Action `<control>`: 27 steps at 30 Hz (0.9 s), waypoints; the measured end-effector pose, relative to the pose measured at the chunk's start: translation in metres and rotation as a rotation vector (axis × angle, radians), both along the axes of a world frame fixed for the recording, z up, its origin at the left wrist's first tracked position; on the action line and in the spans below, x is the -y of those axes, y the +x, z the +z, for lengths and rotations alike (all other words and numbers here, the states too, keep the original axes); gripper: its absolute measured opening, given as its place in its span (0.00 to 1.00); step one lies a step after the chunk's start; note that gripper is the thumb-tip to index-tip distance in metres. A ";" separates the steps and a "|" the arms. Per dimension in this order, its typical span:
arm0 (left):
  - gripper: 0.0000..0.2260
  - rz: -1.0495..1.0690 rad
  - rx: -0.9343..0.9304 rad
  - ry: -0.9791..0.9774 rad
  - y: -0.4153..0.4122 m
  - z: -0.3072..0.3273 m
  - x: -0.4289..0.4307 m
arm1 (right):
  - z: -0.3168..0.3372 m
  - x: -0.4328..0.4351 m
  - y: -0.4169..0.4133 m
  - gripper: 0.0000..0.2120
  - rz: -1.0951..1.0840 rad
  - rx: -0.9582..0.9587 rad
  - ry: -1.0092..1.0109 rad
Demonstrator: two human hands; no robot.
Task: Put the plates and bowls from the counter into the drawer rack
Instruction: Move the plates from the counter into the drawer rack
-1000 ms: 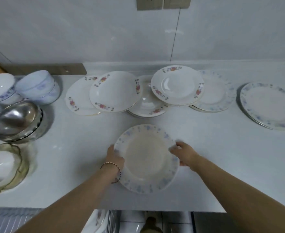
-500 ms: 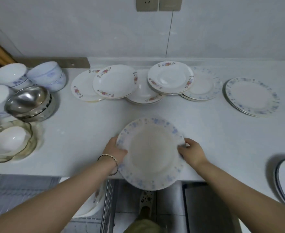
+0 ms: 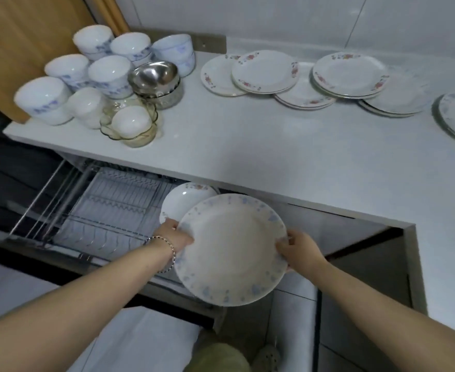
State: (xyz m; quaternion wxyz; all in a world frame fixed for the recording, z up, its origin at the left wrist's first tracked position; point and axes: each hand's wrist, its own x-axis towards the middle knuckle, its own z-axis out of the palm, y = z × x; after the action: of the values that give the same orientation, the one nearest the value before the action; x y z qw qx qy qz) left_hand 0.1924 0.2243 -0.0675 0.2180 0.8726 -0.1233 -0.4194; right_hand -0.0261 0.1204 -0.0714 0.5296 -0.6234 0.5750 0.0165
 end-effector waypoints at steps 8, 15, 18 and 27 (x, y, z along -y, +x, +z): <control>0.16 0.045 0.063 0.203 0.101 -0.070 -0.038 | -0.095 -0.062 0.111 0.06 -0.093 -0.128 0.180; 0.17 -0.110 -0.057 0.230 0.208 -0.164 -0.008 | -0.168 -0.060 0.218 0.17 -0.323 -0.211 0.203; 0.23 -0.180 -0.076 0.263 0.236 -0.205 0.016 | -0.197 -0.052 0.247 0.21 -0.431 -0.199 0.225; 0.27 -0.205 -0.073 0.141 0.245 -0.263 0.079 | -0.246 -0.029 0.284 0.19 -0.619 -0.368 0.058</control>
State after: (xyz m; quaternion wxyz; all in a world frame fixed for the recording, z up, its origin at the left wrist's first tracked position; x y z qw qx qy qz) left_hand 0.4376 0.1450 -0.3301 0.1163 0.8526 -0.1740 -0.4788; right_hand 0.2575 0.1493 -0.3169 0.4145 -0.3910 0.8216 -0.0165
